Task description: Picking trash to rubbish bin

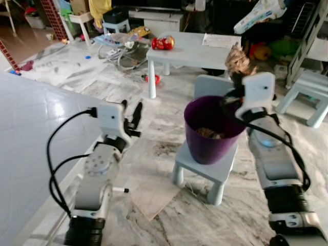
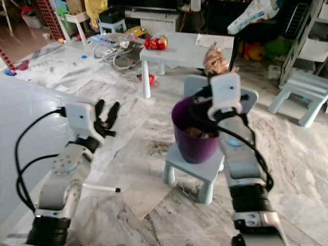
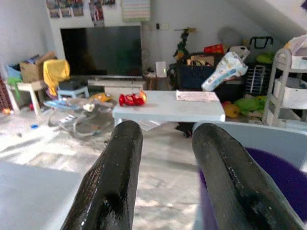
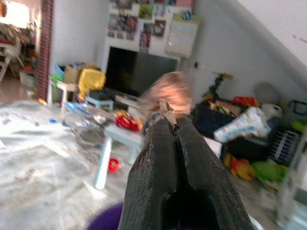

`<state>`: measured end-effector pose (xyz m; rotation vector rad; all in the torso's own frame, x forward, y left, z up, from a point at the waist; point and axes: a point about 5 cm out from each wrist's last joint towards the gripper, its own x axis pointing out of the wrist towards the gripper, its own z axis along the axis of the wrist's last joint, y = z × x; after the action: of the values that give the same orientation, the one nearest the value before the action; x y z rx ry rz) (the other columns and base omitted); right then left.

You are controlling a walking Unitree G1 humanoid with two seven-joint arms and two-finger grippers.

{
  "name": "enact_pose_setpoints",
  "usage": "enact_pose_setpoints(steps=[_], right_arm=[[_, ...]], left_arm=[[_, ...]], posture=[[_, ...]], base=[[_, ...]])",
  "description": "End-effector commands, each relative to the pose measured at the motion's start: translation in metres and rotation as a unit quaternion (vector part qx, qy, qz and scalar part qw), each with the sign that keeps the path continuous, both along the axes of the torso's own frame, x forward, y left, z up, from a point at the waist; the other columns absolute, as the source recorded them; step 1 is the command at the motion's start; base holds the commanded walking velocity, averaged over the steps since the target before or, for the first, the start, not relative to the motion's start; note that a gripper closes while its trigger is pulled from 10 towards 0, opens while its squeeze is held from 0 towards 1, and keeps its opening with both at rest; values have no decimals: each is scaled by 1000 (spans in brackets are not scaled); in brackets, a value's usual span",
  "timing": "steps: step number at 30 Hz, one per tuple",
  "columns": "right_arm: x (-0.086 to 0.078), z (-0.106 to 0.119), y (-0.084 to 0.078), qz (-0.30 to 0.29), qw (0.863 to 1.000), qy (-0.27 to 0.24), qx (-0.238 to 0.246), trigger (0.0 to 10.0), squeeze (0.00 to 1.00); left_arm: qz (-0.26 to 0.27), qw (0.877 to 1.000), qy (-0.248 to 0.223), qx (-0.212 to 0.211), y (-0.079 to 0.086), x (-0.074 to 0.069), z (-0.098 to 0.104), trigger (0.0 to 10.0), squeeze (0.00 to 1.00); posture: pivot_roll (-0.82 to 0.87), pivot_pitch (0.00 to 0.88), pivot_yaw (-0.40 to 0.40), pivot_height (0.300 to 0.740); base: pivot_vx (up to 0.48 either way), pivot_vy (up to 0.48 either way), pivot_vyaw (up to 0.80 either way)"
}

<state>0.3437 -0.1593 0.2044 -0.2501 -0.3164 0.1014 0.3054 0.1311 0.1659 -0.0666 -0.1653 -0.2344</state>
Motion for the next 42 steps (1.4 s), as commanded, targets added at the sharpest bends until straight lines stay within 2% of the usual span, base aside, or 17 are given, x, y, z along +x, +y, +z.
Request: enact_pose_setpoints(steps=[1,18,24,39,42], right_arm=[[1,6,-1,-5,1000,-6,1,10000,0],[1,4,-3,-12,1000,-3,2,10000,0],[1,5,-2,-11,1000,-7,2,10000,0],[0,5,0,-5,1000,-10,2,10000,0],[-1,5,3,3,1000,-14,-10,10000,0]], left_arm=[[-11,1000,-14,4,-2,0,5,10000,0],[-38,999,-29,5,-4,-2,8,10000,0],[-45,998,-37,8,-5,-2,9,10000,0],[-46,998,-34,7,-5,-2,8,10000,0],[-45,998,-33,9,-5,-2,7,10000,0]], posture=[[-62,72,46,740],[-67,71,49,740],[-65,72,49,740],[-63,66,50,740],[-63,67,52,740]], base=[[0,0,-613],[0,0,-800],[359,0,-800],[480,0,0],[469,0,0]])
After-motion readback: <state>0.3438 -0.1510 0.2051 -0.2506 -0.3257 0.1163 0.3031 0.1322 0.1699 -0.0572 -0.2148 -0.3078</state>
